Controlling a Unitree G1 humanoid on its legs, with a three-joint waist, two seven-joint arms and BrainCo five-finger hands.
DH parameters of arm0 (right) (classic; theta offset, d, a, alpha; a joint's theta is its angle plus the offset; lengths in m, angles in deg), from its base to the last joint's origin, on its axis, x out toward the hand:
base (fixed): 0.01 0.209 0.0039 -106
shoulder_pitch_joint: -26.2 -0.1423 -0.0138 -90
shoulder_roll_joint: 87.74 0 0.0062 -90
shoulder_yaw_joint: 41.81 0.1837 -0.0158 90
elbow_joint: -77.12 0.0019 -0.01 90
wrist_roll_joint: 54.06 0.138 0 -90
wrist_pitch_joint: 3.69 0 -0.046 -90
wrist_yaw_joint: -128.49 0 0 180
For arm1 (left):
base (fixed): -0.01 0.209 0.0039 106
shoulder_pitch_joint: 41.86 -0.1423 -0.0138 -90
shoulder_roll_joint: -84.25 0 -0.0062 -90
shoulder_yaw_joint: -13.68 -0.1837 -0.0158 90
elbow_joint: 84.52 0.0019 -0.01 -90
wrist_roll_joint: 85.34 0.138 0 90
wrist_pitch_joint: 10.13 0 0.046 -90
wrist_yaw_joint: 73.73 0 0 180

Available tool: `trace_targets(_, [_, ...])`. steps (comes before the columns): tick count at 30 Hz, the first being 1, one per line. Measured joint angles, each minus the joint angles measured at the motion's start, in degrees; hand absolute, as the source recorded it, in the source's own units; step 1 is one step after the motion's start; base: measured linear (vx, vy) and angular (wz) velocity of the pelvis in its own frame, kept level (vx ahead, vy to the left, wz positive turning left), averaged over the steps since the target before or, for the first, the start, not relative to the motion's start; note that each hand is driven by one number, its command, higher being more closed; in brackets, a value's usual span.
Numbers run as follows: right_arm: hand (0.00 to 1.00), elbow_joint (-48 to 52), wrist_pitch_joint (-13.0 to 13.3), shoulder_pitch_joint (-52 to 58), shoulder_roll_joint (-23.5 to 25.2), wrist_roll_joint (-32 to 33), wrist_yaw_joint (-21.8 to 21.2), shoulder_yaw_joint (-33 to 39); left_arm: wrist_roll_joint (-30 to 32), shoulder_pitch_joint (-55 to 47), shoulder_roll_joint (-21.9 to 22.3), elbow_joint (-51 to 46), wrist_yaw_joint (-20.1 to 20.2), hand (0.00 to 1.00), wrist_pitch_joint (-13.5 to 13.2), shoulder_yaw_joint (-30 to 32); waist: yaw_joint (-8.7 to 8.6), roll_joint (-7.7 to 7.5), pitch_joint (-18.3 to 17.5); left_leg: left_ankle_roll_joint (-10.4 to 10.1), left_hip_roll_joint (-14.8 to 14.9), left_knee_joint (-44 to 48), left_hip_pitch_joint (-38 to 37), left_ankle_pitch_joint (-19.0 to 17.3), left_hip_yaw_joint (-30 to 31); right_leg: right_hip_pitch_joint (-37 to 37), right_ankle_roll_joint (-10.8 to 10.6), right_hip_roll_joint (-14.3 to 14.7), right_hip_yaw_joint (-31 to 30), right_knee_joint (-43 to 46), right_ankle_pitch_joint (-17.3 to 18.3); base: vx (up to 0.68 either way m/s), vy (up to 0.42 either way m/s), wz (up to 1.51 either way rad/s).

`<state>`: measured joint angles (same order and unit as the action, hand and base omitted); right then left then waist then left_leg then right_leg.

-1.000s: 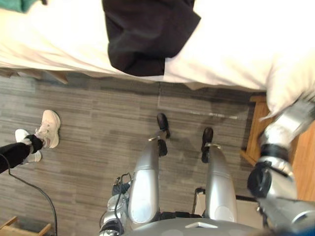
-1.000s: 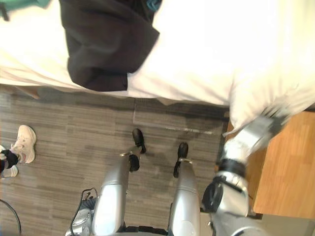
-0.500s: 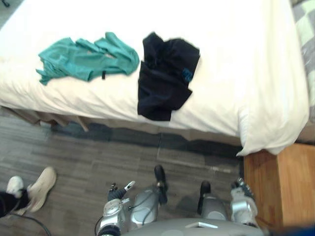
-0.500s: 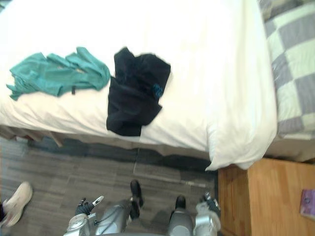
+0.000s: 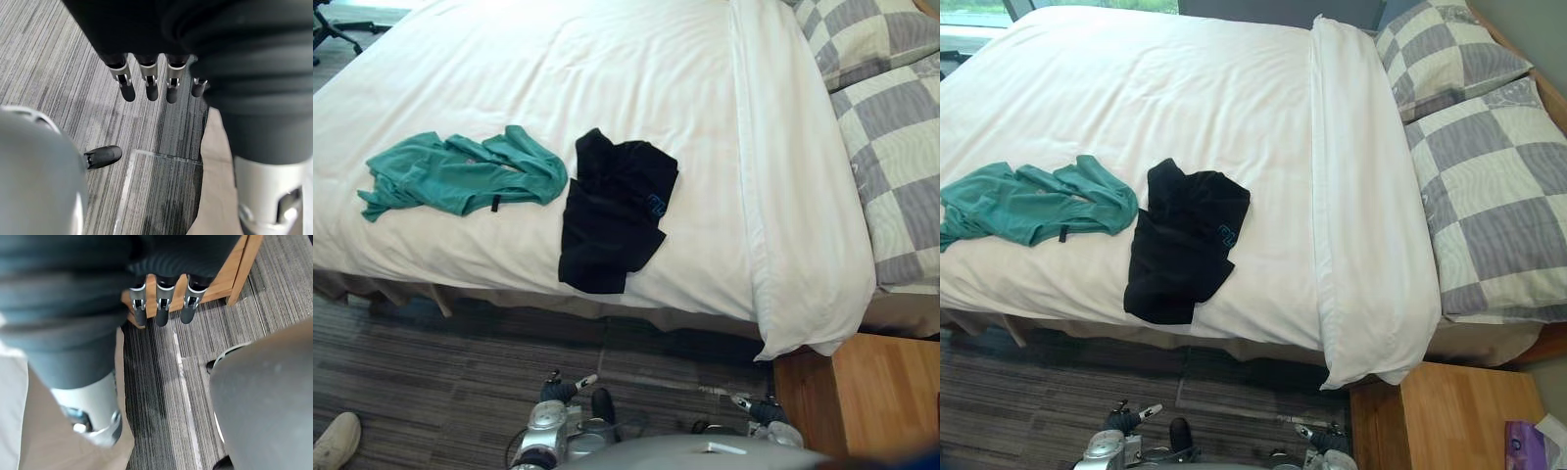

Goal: Tidy the bed and pick cloth on bed and put in laundry

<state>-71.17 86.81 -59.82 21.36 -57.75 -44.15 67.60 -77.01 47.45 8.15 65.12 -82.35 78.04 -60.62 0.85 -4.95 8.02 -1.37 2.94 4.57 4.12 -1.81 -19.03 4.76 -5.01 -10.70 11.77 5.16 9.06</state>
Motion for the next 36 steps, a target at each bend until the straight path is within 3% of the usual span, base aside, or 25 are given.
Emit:
trace_targets(1, [0.00,0.0,0.0,0.0,-0.5,0.0,0.0,-0.1,-0.3,0.3,0.0,-0.3,-0.1,0.00,-0.3,-0.2,0.08,0.20,0.2,0.2,1.2,4.5,2.6,-1.5,0.6,-0.3,-0.4,-0.1,0.7,0.4,-0.3,0.09,-0.021,0.27])
trace_targets(6, [0.00,0.0,-0.1,-0.1,-0.6,-1.4,0.2,-0.3,-1.0,0.2,-0.7,-0.2,-0.5,0.00,-1.0,-1.1,0.24,0.31,0.3,0.3,1.8,5.9,3.0,-2.0,1.2,-1.0,-0.4,-0.8,0.7,1.9,-0.3,0.02,0.022,0.01])
trace_targets(8, [0.00,-0.2,-0.2,-0.1,-1.1,-1.8,0.3,0.2,-1.4,0.5,-0.8,-0.5,-0.6,0.00,-1.4,-0.8,-0.04,-0.74,0.8,-1.3,2.6,12.9,6.3,-5.0,4.1,-1.3,-0.5,-2.5,-0.4,2.0,-0.2,-0.03,0.001,-0.32])
trace_targets(10, [0.00,-0.9,-0.3,0.0,-2.9,-2.2,0.7,0.7,-2.3,0.4,-0.9,-0.3,-0.7,0.00,-1.3,-0.8,-0.86,0.72,0.8,-2.9,8.7,20.2,8.6,-7.7,5.9,-2.2,-1.1,-3.1,-1.4,3.6,0.2,-0.04,0.081,-0.45])
trace_targets(11, [0.00,-2.0,-0.6,0.5,-4.4,-2.1,0.9,0.8,-2.3,0.2,-1.2,-0.2,-1.1,0.00,-1.4,-1.1,-1.55,0.90,0.8,-3.3,12.1,22.0,8.8,-7.9,8.2,-2.8,-3.0,-4.6,-2.0,4.9,1.4,-0.02,0.200,-0.35])
trace_targets(12, [0.00,-2.4,-0.8,0.8,-4.9,-2.1,0.9,0.9,-2.2,0.2,-1.3,-0.1,-1.3,0.00,-1.4,-1.3,-1.65,1.12,0.7,-3.3,13.0,22.1,8.8,-7.9,9.4,-3.1,-3.9,-5.0,-2.2,5.5,2.0,-0.02,0.332,-0.29])
trace_targets(13, [0.00,-3.5,-1.2,1.6,-6.4,-2.1,1.3,0.9,-2.2,0.0,-1.1,0.2,-1.7,0.00,-1.3,-2.5,-2.03,2.49,0.1,-3.4,15.3,21.3,8.7,-7.7,13.8,-4.2,-5.6,-6.0,-2.8,6.7,2.8,-0.01,0.569,-0.10])
trace_targets(14, [0.00,-4.2,-1.4,2.7,-7.1,-1.9,1.6,0.9,-2.2,-0.3,-0.8,0.3,-1.7,0.00,-1.1,-4.1,-2.73,3.75,-0.3,-6.8,16.1,19.6,8.3,-8.1,17.1,-4.5,-8.0,-6.7,-2.9,6.8,3.1,0.00,0.504,0.00])
trace_targets(15, [0.00,-4.3,-1.3,3.0,-7.1,-1.4,1.9,1.2,-2.2,-0.5,-0.8,0.3,-1.7,0.00,-1.1,-4.6,-3.03,4.06,-0.4,-11.3,15.4,19.0,7.9,-10.1,17.4,-4.4,-8.9,-7.3,-2.9,6.7,2.9,0.04,0.683,0.18])
trace_targets(16, [0.00,-5.9,-1.4,2.8,-5.3,-0.7,2.0,2.5,-2.2,-0.1,-2.9,0.1,-1.8,0.00,-1.1,-5.7,-3.76,1.59,-0.6,-12.6,12.4,20.4,8.8,-11.5,16.4,-3.9,-9.1,-10.6,-3.3,5.0,0.7,0.05,0.506,0.01])
trace_targets(17, [0.00,-6.8,-1.5,2.4,-3.7,-0.5,1.7,2.4,-2.1,-0.1,-5.7,0.3,-1.9,0.00,-1.0,-6.8,-3.74,-0.35,-1.4,-12.3,11.1,21.1,9.5,-12.1,15.7,-4.6,-9.1,-11.5,-3.3,3.3,-4.9,0.05,0.587,-0.13])
trace_targets(18, [0.00,-6.6,-1.6,2.2,-2.8,-0.7,1.6,2.3,-2.1,-0.1,-7.0,0.4,-1.9,0.00,-0.9,-6.8,-3.35,-0.58,-1.6,-12.0,11.2,20.9,9.5,-12.2,14.8,-5.5,-8.8,-11.3,-3.3,2.6,-9.5,0.02,0.396,-0.45])
trace_targets(19, [0.00,-6.4,-1.8,1.6,-3.0,-1.1,1.6,1.8,-2.1,-0.2,-7.5,0.4,-2.0,0.00,-0.9,-7.3,-2.85,-0.50,-1.5,-11.3,11.6,19.5,8.5,-11.8,13.0,-7.4,-7.1,-11.0,-3.5,2.9,-14.6,0.00,0.234,-0.46])
trace_targets(20, [0.00,-6.3,-2.0,1.0,-3.4,-1.4,1.6,1.0,-2.1,-0.3,-7.6,0.3,-2.3,0.00,-0.9,-7.5,-2.60,-0.32,-1.6,-10.6,11.7,18.4,7.9,-11.3,11.8,-8.5,-5.3,-10.8,-3.1,2.8,-17.1,0.03,0.382,-0.82])
trace_targets(21, [0.00,-6.0,-2.3,0.1,-4.7,-1.9,1.7,-2.1,-2.0,-0.8,-7.5,0.3,-2.7,0.00,-0.9,-8.6,-1.66,0.43,-1.6,-8.4,12.1,15.4,6.0,-9.7,8.4,-10.9,1.2,-10.4,0.2,3.1,-21.8,0.03,0.342,-0.87])
trace_targets(22, [0.00,-5.0,-2.2,-0.6,-5.8,-2.3,1.7,-5.3,-2.0,-1.2,-7.6,0.3,-2.6,0.00,-0.9,-9.0,-1.81,1.08,-1.3,-6.9,12.3,12.6,4.4,-8.1,6.7,-12.4,1.4,-8.5,4.5,5.6,-18.6,0.04,0.362,-0.76])
trace_targets(23, [0.00,-4.7,-2.3,-0.8,-6.1,-2.6,1.8,-6.4,-2.0,-1.4,-7.6,0.3,-2.6,0.00,-0.8,-9.0,-2.03,1.39,-1.2,-6.7,12.2,11.8,3.9,-7.8,6.5,-12.5,0.8,-7.1,5.2,6.5,-16.9,0.02,0.179,-0.39])
trace_targets(25, [0.00,-2.9,-2.1,-1.5,-7.2,-5.1,1.6,-11.0,-1.7,-1.5,-7.0,0.2,-2.6,0.00,-0.8,-9.1,-1.84,2.66,-1.0,-5.4,11.3,8.8,1.0,-6.5,4.8,-12.0,1.0,1.1,6.9,10.2,-7.0,0.02,0.111,-0.32])
trace_targets(27, [0.00,-1.0,-1.3,-1.9,-7.7,-6.4,1.4,-13.0,0.2,-1.4,-6.2,0.1,-2.6,0.00,-0.8,-9.9,-1.74,3.54,-0.8,-5.1,10.2,8.1,-0.1,-6.2,4.3,-10.3,1.8,3.5,6.7,9.1,-4.0,-0.02,0.064,-0.21])
trace_targets(30, [0.00,0.6,0.3,-2.0,-7.2,-6.8,1.3,-15.1,1.6,-1.3,-5.2,0.1,-2.6,0.00,-0.8,-12.3,-1.65,3.64,-0.7,-5.1,9.3,4.7,-1.6,-3.7,4.7,-7.8,2.7,3.9,6.3,5.3,-3.1,-0.06,-0.063,0.09])
trace_targets(32, [0.00,0.5,0.7,-2.0,-6.1,-6.9,1.2,-15.6,2.0,-0.6,-4.6,0.1,-2.5,0.00,-0.8,-13.3,-1.73,2.87,-1.0,-5.2,8.3,1.8,-1.7,-1.7,5.8,-7.3,2.7,3.8,6.3,2.6,-1.8,-0.07,-0.136,0.32])
trace_targets(33, [0.00,0.4,0.8,-2.5,-5.6,-7.0,0.9,-15.6,2.0,-0.1,-3.4,0.1,-2.5,0.00,-0.8,-13.5,-1.59,3.34,-0.6,-4.9,8.2,-0.4,-1.7,-0.1,7.0,-7.4,2.5,4.1,6.7,2.3,-1.7,-0.09,-0.113,0.39])
trace_targets(36, [0.00,-0.3,1.0,-4.0,-6.2,-7.1,0.5,-14.9,1.9,0.8,-1.0,-1.1,-2.7,0.00,-1.0,-14.4,-1.63,4.16,2.2,-5.0,7.5,4.9,0.6,-0.3,8.6,-7.2,2.7,2.1,8.9,7.1,1.1,-0.13,-0.036,0.48])
